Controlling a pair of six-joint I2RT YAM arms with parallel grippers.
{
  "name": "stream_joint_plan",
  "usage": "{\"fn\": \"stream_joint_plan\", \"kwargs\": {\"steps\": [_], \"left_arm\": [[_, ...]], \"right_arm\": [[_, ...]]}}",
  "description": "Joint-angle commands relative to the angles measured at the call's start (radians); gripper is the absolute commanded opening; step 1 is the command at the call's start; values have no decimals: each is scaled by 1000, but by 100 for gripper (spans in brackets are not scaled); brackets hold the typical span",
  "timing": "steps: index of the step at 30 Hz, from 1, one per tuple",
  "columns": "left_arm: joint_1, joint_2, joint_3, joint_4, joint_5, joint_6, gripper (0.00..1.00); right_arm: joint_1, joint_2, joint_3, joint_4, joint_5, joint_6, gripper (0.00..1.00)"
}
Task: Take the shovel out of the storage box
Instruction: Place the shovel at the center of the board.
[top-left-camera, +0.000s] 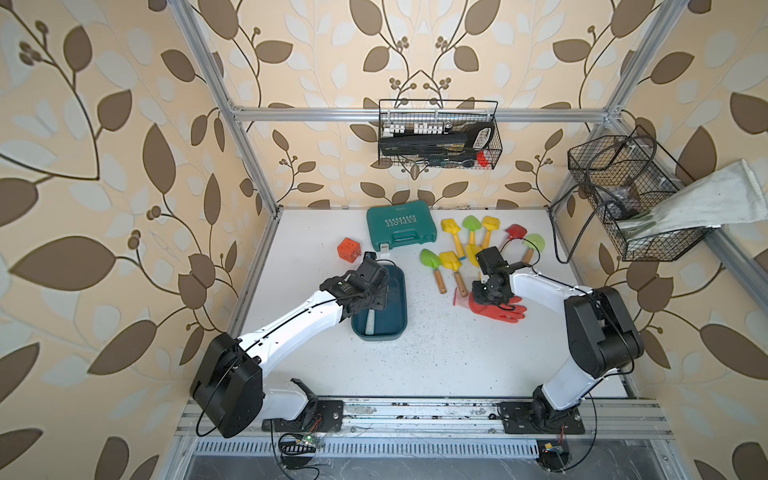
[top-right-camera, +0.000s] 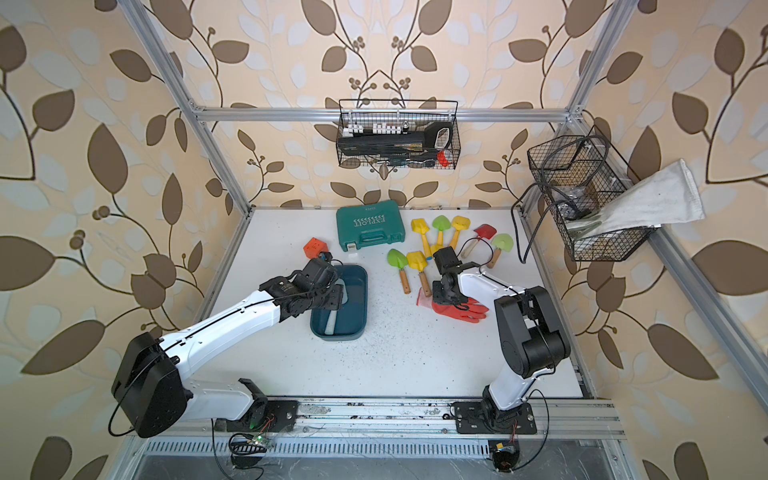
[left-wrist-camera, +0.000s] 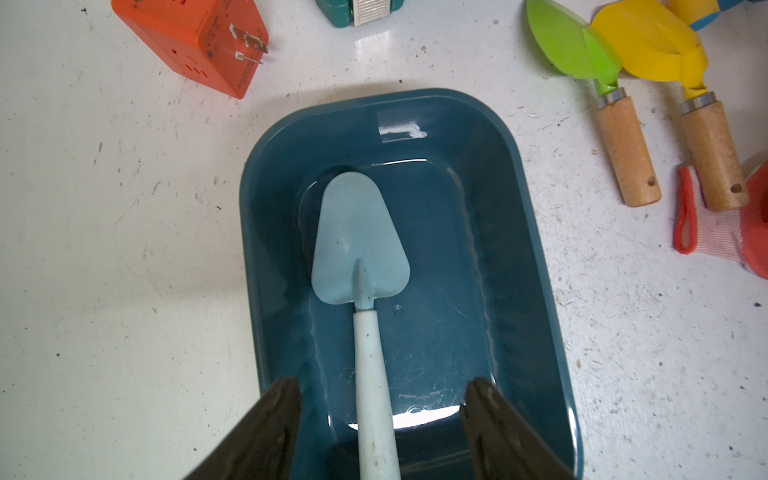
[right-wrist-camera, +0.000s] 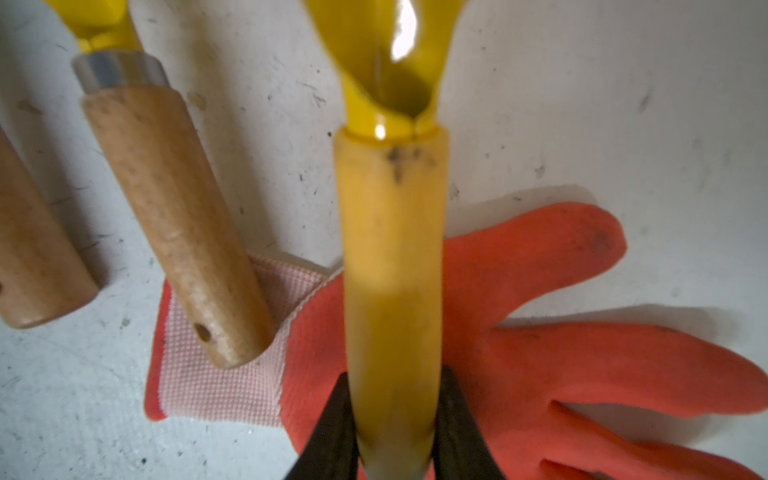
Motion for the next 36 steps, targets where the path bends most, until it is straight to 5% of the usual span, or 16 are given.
{"fn": "stream_joint_plan", "kwargs": {"steps": [1, 36], "left_arm": [[-8, -7, 32, 0, 9, -6, 67], [-8, 44, 45, 1, 15, -1, 67]], "right_arm": [[-6, 21, 38, 6, 25, -6, 15], [-27, 222, 248, -23, 7, -17, 17]]}}
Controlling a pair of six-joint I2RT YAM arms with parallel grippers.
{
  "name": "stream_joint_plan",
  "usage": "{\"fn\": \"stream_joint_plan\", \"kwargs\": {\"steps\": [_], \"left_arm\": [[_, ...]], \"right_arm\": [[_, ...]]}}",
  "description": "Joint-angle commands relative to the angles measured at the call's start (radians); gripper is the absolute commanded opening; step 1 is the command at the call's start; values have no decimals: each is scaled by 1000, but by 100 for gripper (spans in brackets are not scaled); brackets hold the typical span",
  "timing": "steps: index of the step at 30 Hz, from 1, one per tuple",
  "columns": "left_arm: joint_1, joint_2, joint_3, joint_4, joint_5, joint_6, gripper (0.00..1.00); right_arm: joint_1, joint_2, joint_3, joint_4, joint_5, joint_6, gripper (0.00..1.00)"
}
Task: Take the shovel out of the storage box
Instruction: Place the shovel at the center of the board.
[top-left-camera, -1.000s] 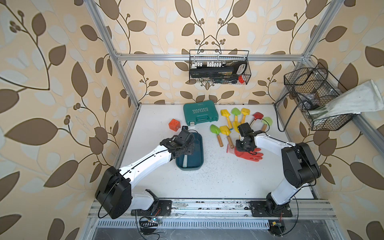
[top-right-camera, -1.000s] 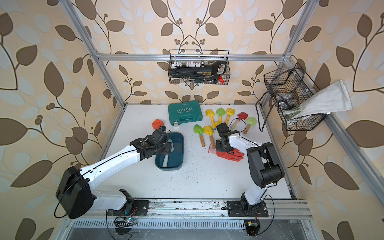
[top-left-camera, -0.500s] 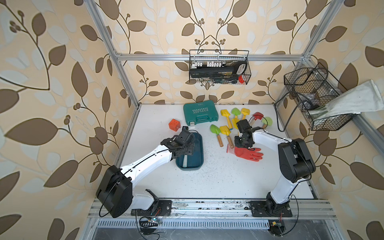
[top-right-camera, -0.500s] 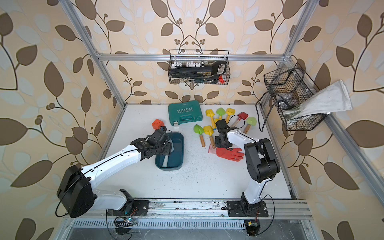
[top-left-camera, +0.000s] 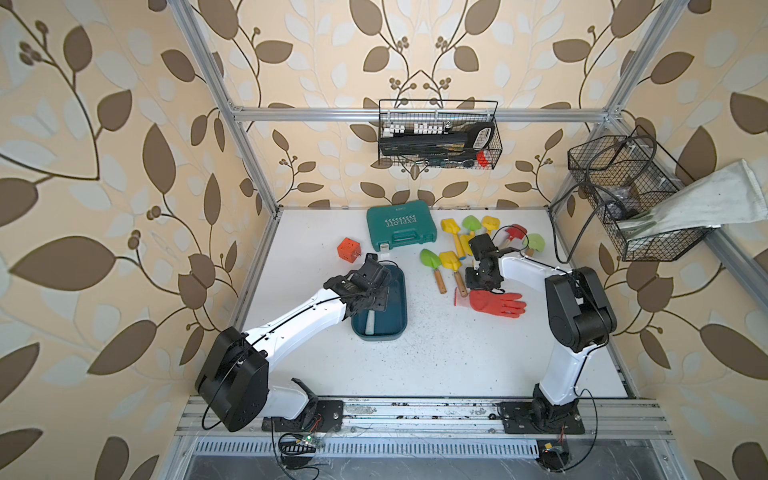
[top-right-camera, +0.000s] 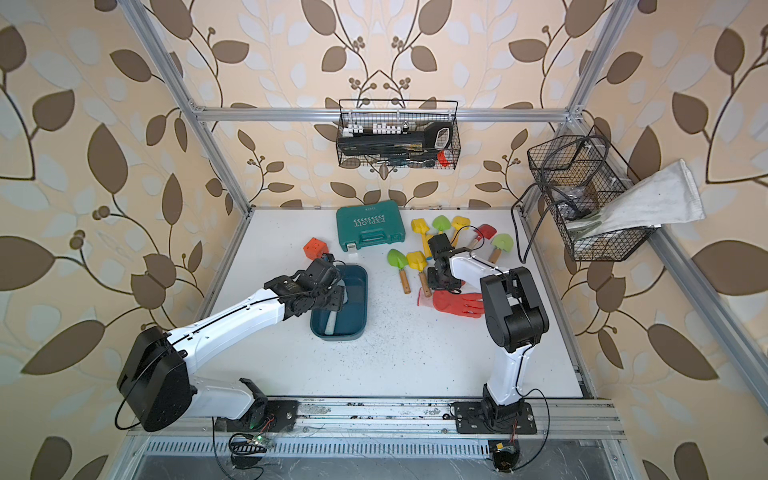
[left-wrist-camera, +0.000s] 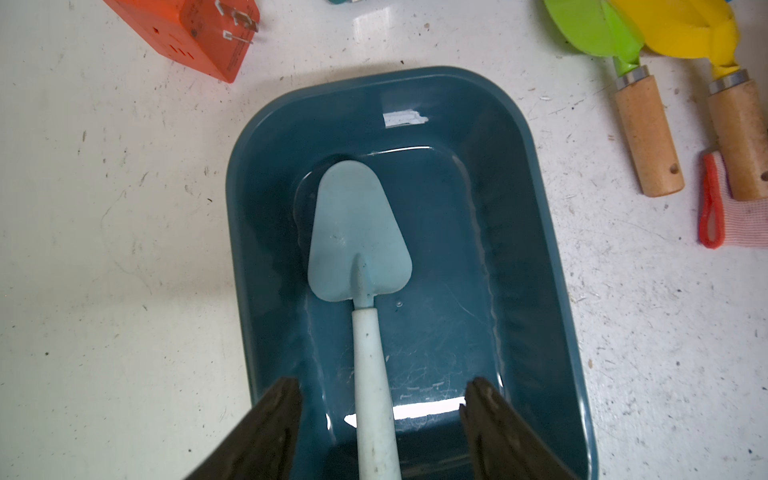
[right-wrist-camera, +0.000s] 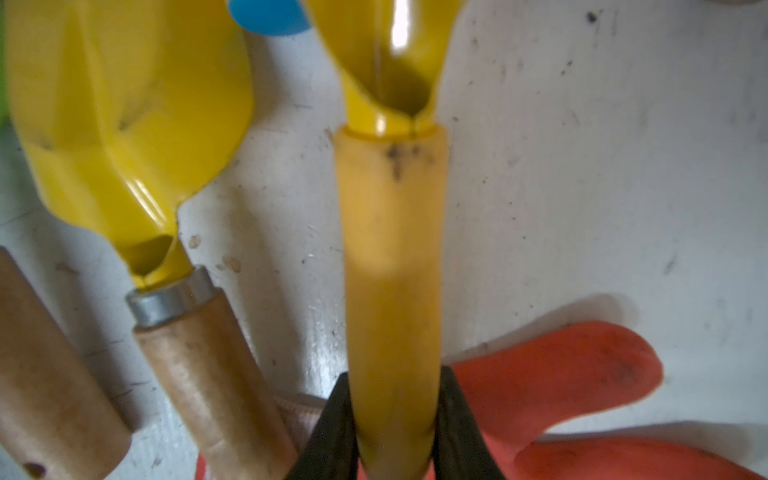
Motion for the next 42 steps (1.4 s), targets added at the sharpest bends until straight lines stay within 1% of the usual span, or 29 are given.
{"fn": "stream_joint_plan", "kwargs": {"steps": [1, 5, 12, 18, 25, 27, 29, 33, 37, 42], "left_arm": [[-8, 6, 44, 0, 8, -1, 67], [-8, 8, 46, -1, 10, -1, 67], [-8, 6, 46, -2, 11, -1, 67], [-8, 7, 46, -4, 10, -1, 67], [-8, 9, 47, -6, 9, -1, 67], [-8, 9, 47, -7, 8, -3, 67], [-8, 9, 49, -9, 7, -4, 67], [-8, 6, 49, -12, 2, -9, 68], [-8, 0, 49, -19, 1, -16, 69], [-8, 4, 56, -37, -19, -38, 70]], "right_arm": [[-10, 28, 28, -11, 5, -2, 19], [-19, 28, 24, -10, 2, 1, 24], [-24, 23, 17, -5, 2, 4, 26], [-27, 25, 17, -4, -5, 5, 30], [-28, 8, 10, 1, -7, 4, 30], [-27, -10, 3, 4, -13, 5, 34], [-25, -45, -11, 11, -8, 6, 41], [-6, -173, -66, 40, 9, 16, 46], [27, -340, -132, 65, 23, 20, 49], [53, -547, -236, 111, 8, 33, 49]]}}
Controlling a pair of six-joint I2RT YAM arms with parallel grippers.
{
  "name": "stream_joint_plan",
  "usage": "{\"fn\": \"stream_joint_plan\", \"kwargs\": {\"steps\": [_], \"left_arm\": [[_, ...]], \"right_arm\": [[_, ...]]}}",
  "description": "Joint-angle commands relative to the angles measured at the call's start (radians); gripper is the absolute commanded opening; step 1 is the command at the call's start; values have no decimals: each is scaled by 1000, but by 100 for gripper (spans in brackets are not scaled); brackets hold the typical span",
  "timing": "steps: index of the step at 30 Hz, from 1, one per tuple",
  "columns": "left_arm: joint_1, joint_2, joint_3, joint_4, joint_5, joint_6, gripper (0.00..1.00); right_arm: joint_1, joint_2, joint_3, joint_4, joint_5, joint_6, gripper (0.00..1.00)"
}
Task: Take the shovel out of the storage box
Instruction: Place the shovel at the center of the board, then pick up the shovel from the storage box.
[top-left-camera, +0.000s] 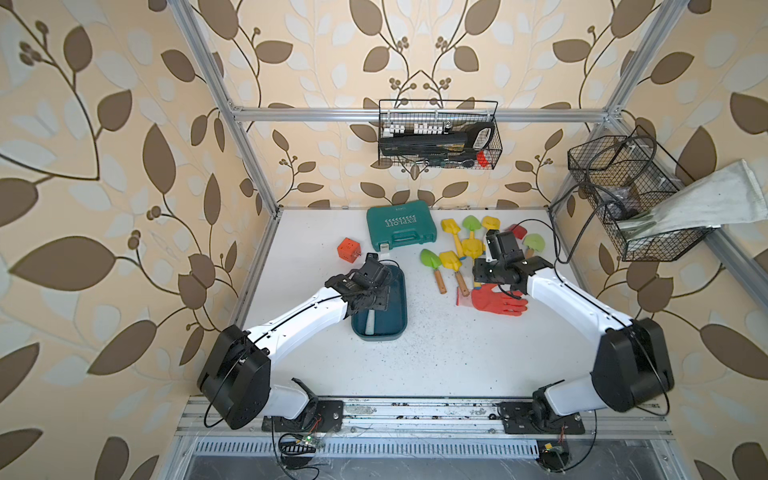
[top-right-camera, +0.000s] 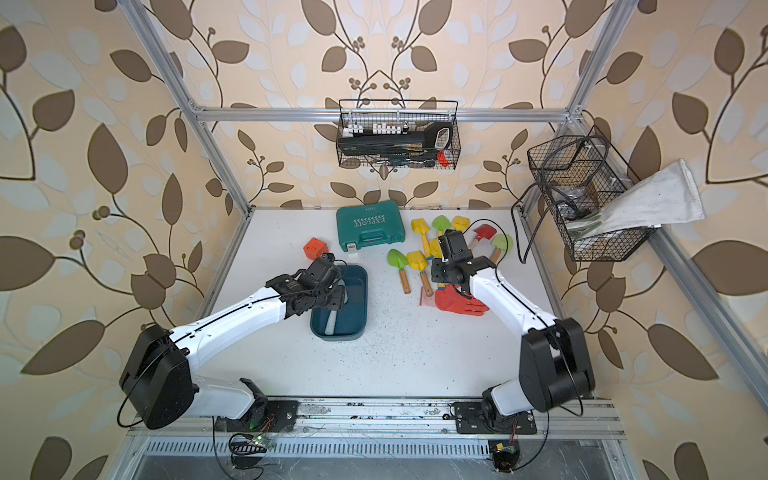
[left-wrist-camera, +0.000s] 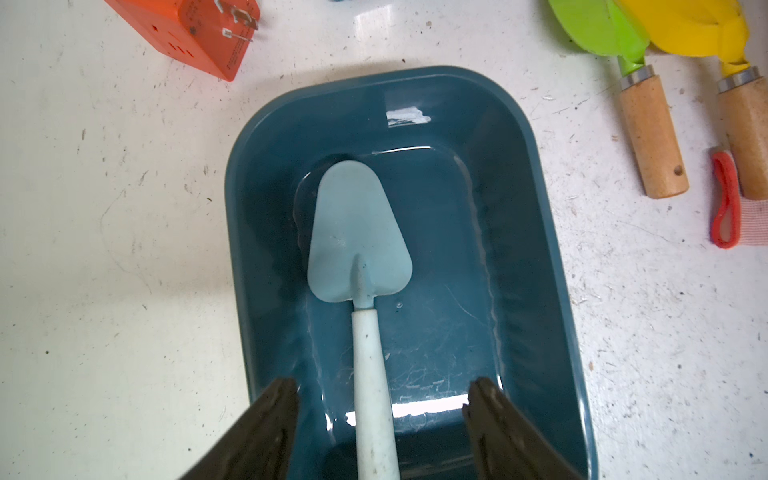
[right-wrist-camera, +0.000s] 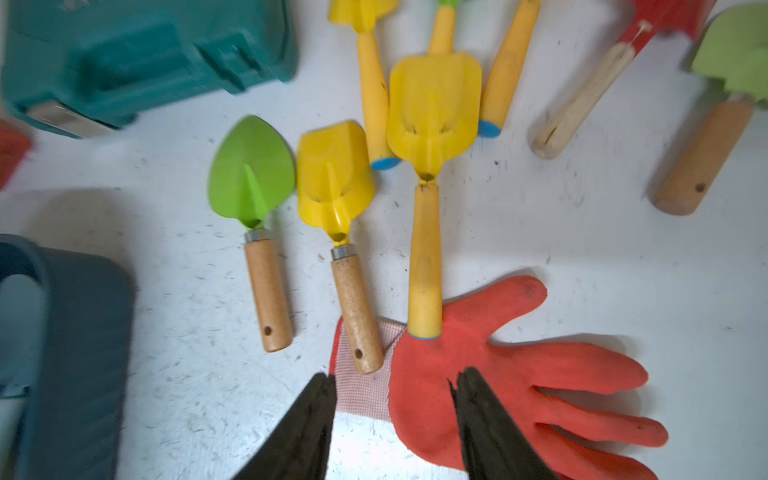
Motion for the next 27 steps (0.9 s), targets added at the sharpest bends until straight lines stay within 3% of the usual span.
{"fn": "stream_joint_plan", "kwargs": {"steps": [1, 9, 20, 27], "left_arm": [[-8, -3, 41, -26, -22, -35, 71], [-6, 43, 35, -58, -11, -145, 69], [-5, 116, -17, -54, 78, -185, 63], [-5, 134, -64, -54, 114, -206, 65]], "right_arm": [[6, -93, -79, 42, -9, 16, 49], [5, -172, -131, 47, -67, 22, 47], [7, -176, -135, 51, -88, 24, 47], [6, -184, -140, 58, -100, 25, 47]]}}
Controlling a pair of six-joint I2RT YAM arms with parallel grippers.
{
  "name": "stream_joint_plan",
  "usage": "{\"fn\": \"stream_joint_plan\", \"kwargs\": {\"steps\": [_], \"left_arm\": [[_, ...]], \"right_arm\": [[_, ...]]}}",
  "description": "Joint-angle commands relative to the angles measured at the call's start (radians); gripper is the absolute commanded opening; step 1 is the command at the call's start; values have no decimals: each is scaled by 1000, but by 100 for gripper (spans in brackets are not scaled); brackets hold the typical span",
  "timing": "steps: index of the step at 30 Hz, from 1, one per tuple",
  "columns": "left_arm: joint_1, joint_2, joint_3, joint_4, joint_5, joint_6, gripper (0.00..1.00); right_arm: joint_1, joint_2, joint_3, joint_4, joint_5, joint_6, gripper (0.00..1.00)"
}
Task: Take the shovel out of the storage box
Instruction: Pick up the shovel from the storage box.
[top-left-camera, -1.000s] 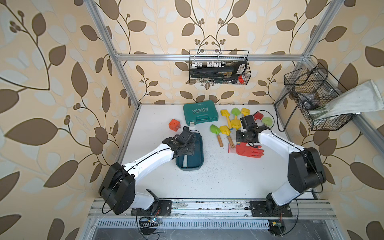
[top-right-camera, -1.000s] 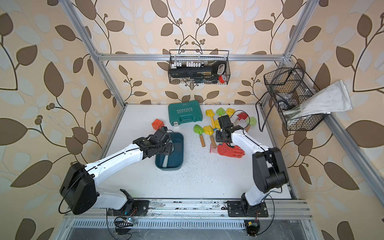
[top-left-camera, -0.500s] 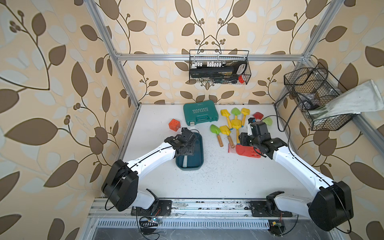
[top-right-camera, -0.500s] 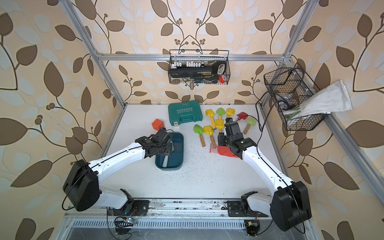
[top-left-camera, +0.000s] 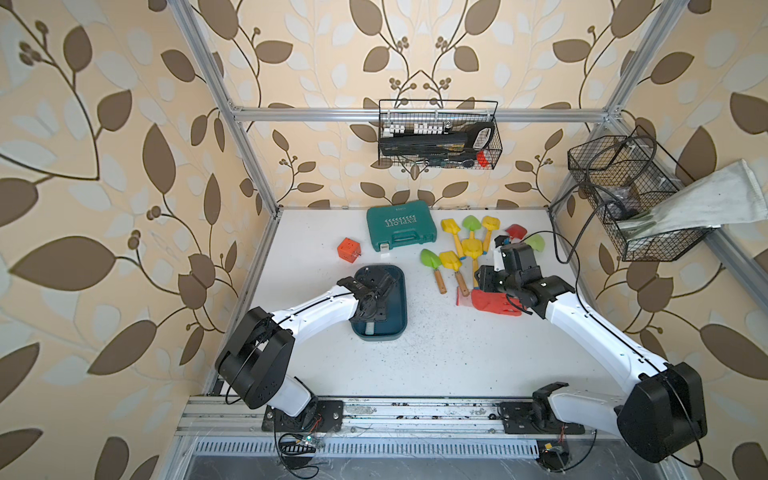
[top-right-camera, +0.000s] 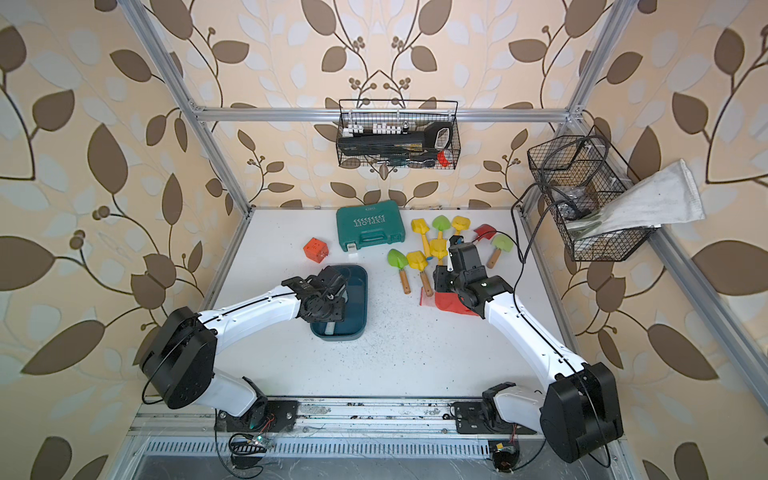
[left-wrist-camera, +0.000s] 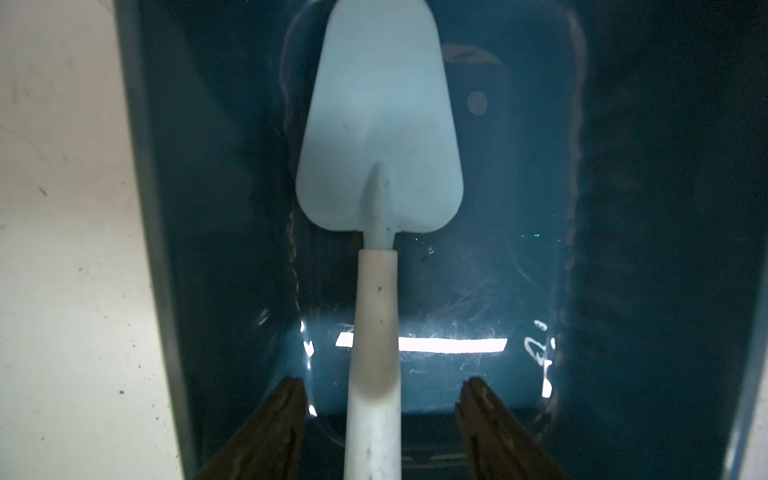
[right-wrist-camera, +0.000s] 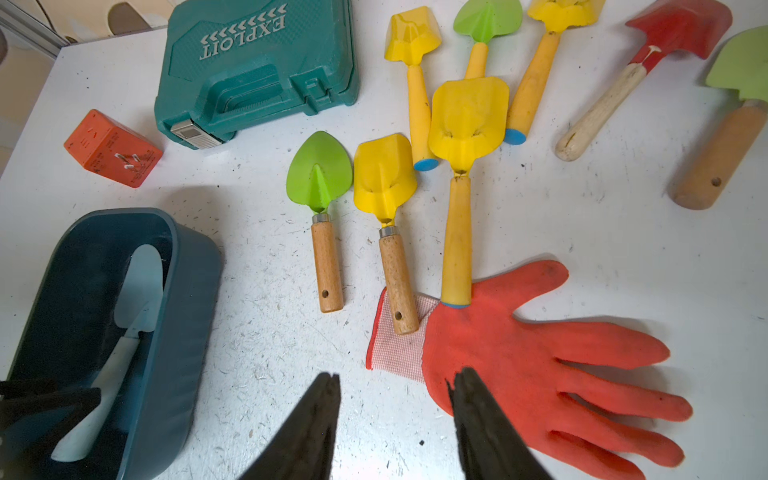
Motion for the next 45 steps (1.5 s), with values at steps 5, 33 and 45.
{"fn": "stream_joint_plan", "kwargs": {"steps": [5, 33, 45], "left_arm": [[-6, 67, -23, 15, 63, -27, 64], [-13, 27, 35, 27, 68, -22, 14], [-13, -158, 199, 18, -21, 45, 12]], "right_arm": [[1, -25, -16, 16, -22, 12, 47], [-24, -60, -43, 45, -58, 18, 47], [-20, -144, -71, 57, -137, 27, 47]]}}
